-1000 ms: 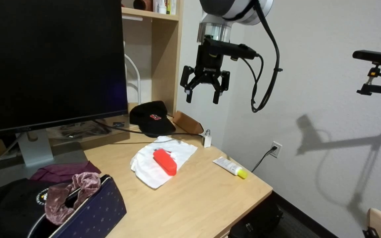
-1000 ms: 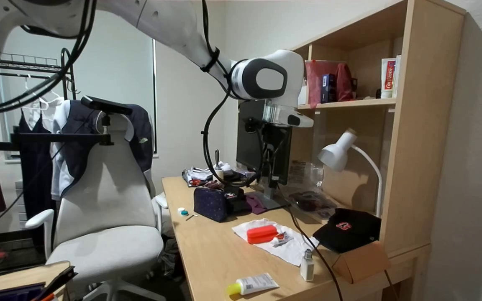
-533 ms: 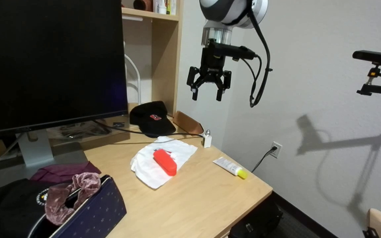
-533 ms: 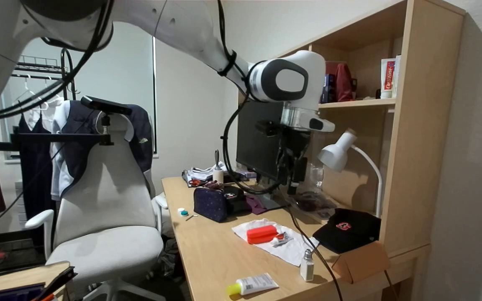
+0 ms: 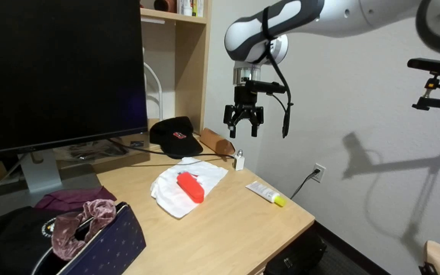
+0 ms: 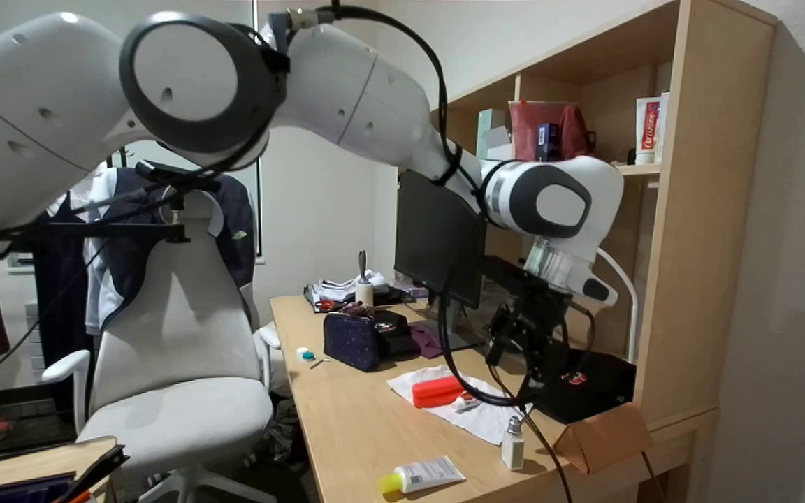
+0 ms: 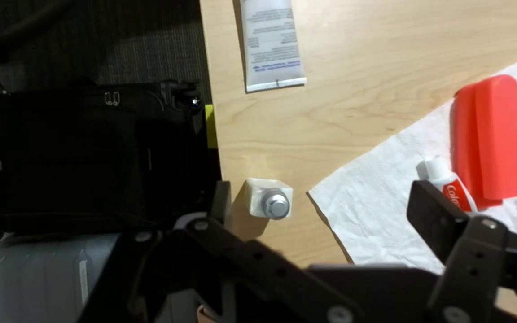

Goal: Change the position of the object and put it horizontally along the table

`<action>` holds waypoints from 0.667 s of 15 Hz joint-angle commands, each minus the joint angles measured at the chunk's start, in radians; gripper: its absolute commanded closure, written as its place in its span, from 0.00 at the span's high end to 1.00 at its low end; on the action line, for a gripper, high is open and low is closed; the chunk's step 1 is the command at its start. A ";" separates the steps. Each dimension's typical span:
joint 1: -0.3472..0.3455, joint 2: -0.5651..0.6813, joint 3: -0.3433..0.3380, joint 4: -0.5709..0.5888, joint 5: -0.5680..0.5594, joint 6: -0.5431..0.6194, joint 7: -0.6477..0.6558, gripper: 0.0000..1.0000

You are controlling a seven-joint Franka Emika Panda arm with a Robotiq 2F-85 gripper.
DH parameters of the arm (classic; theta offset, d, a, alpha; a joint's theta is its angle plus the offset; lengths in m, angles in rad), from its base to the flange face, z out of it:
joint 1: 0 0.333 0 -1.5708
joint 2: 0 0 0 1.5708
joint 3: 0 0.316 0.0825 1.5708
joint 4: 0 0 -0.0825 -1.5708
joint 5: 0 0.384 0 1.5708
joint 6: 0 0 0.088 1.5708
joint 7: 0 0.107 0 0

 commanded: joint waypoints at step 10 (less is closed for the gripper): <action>-0.022 0.160 0.020 0.210 -0.005 -0.098 -0.010 1.00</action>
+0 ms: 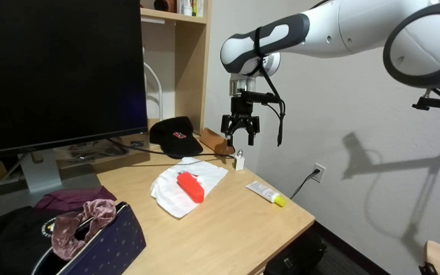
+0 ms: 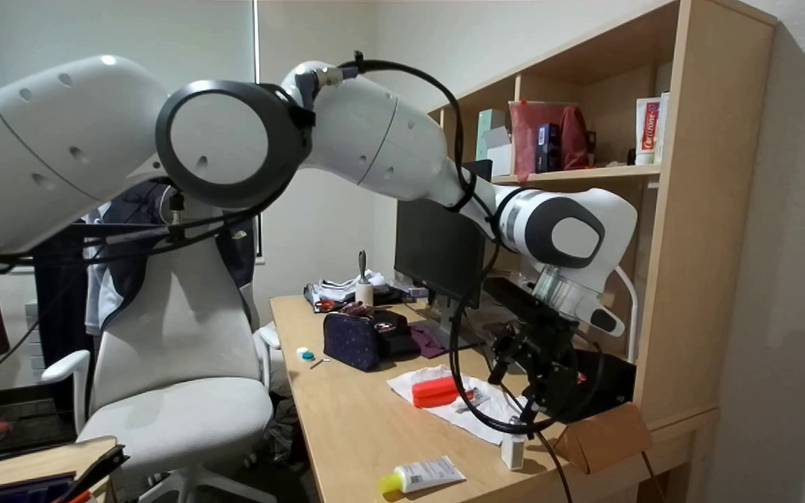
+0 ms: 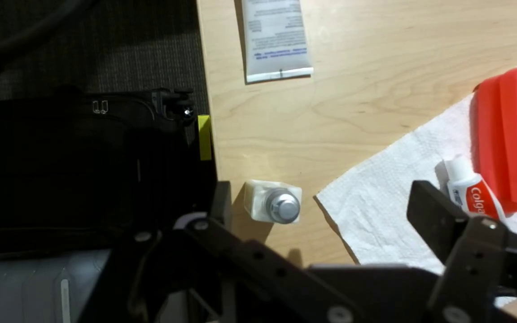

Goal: Change the position of the object and put it horizontally along the table

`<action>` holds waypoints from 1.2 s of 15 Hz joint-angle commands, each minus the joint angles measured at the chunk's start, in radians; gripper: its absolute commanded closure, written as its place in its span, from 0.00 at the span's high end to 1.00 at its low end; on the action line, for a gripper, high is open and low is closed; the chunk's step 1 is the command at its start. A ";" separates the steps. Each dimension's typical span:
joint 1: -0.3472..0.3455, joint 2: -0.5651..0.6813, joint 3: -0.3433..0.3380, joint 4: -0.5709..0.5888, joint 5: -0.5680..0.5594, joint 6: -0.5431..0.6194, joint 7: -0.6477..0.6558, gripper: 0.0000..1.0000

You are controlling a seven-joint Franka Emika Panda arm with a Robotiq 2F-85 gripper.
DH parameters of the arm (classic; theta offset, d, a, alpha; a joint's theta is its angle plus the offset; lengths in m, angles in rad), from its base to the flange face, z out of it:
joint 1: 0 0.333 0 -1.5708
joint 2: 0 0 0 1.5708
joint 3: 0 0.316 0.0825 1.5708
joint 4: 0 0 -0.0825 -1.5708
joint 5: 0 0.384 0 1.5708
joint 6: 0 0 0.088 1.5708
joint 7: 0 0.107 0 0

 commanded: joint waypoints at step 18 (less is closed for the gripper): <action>-0.006 0.322 -0.008 0.477 -0.046 0.127 0.056 1.00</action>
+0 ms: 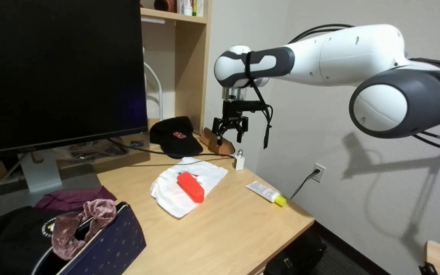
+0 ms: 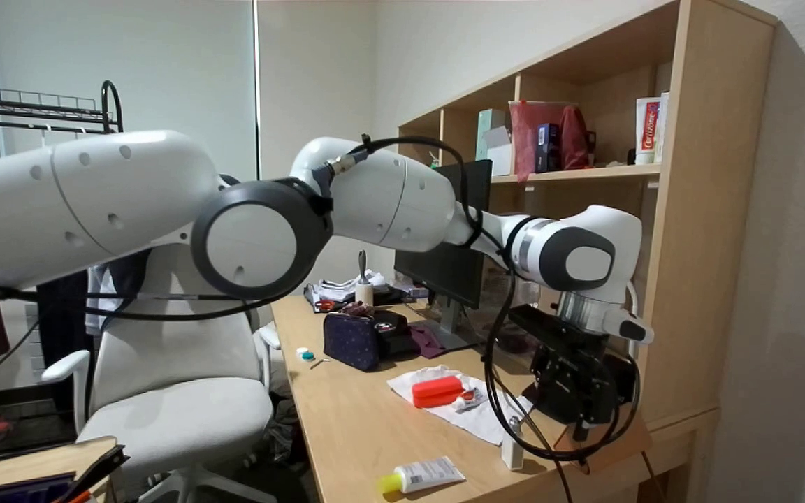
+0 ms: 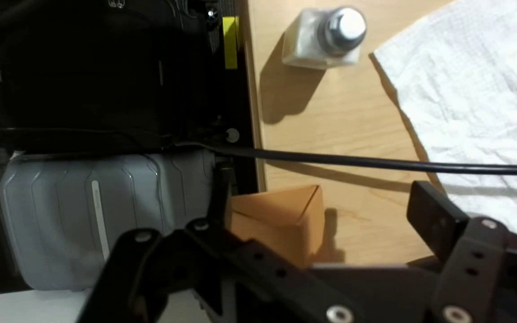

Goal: Change the position of the object and put it horizontally along the table

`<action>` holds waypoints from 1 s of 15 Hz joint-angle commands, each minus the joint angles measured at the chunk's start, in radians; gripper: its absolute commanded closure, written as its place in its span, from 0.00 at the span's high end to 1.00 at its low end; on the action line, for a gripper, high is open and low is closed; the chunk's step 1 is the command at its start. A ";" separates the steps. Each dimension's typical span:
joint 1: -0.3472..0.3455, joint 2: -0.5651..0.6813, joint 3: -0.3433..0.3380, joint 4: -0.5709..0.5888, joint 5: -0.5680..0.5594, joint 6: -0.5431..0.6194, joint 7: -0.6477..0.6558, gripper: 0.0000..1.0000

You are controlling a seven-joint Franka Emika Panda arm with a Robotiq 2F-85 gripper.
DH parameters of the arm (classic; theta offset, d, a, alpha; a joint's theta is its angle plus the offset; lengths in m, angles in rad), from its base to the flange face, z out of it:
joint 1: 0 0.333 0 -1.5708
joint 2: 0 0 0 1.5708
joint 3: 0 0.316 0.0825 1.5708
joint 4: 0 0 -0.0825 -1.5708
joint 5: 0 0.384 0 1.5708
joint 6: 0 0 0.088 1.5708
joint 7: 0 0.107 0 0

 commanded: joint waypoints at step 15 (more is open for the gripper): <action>0.011 0.114 -0.010 0.107 -0.006 0.123 0.102 0.98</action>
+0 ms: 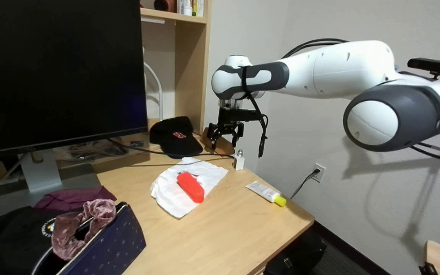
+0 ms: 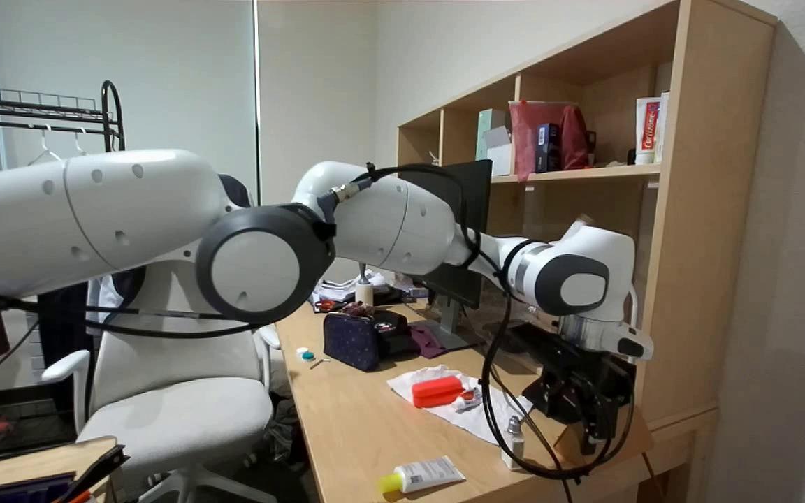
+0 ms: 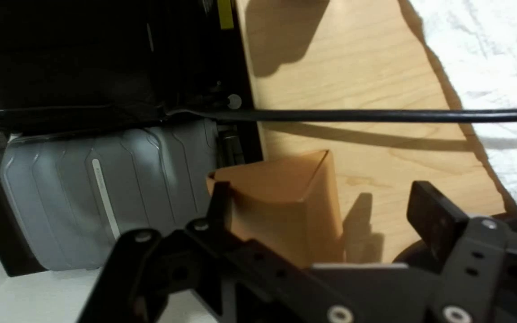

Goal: Change the position of the object and put it horizontally along the table

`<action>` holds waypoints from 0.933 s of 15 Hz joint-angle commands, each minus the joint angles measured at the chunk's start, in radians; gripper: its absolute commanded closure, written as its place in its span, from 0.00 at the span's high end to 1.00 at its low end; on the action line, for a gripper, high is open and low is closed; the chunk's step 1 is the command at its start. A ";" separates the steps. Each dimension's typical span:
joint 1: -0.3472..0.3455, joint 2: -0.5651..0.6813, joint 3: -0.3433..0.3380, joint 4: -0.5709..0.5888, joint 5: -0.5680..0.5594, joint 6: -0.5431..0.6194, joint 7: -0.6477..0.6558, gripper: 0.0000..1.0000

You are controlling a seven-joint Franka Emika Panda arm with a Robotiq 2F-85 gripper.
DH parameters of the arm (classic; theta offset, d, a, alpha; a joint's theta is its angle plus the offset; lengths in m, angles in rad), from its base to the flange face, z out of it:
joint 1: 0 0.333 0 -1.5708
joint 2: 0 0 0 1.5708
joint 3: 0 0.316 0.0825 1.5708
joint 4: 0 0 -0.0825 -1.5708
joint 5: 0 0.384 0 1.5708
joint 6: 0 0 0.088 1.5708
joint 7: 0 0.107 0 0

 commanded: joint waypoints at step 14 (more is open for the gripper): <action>0.012 0.028 -0.036 0.079 -0.003 -0.021 0.021 0.20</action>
